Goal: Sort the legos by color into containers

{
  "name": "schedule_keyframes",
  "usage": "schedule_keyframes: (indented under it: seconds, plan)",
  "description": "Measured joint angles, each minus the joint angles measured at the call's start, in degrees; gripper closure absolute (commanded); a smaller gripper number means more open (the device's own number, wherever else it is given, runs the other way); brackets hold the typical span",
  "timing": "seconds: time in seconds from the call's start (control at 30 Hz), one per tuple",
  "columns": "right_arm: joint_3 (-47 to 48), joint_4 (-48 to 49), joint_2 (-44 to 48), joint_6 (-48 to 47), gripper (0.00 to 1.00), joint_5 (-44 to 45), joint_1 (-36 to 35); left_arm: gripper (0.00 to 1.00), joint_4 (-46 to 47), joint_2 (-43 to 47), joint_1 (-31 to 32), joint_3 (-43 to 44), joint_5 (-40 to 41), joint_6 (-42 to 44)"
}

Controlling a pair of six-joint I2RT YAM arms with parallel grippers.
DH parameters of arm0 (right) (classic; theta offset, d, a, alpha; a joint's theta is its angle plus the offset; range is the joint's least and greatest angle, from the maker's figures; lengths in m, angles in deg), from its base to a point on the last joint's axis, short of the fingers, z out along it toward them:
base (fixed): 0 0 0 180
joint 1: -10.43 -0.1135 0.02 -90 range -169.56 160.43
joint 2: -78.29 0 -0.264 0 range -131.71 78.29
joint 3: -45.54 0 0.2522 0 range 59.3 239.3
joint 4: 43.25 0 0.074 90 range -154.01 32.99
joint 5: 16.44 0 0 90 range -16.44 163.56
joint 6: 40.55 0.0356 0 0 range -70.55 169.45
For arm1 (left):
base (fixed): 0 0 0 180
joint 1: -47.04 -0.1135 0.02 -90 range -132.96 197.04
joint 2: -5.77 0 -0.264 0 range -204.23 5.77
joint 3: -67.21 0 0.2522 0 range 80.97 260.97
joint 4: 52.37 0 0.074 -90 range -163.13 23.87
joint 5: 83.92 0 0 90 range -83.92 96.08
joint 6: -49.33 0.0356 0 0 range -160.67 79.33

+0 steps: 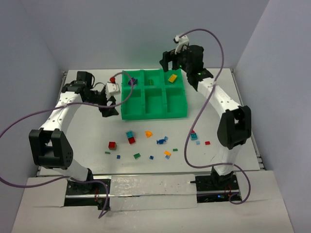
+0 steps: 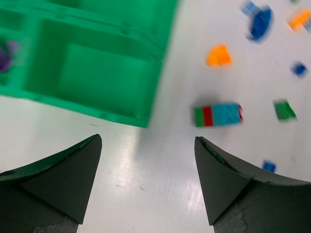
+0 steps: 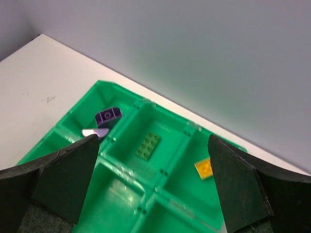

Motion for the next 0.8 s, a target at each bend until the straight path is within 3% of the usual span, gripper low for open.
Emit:
schedule_keyframes:
  seconds: [0.17, 0.3, 0.57, 0.8]
  plan:
    - [-1.90, -7.32, 4.08, -0.31, 0.00, -1.77, 4.08, 0.15, -16.22, -1.79, 2.35, -0.50, 0.05, 22.43]
    - [-3.50, -13.74, 4.13, -1.06, 0.00, -3.38, 7.11, 0.15, -22.99, -5.37, 5.71, 1.84, 2.12, 34.43]
    - [-8.87, -21.18, 4.56, -2.70, 0.00, -4.51, 10.29, 0.17, -27.09, -5.84, 14.11, 1.83, 9.81, 50.51]
    - [-9.54, -23.99, 6.70, -3.49, 0.00, -5.29, 13.30, 0.22, -27.57, -7.67, 18.94, 1.77, 13.71, 57.54]
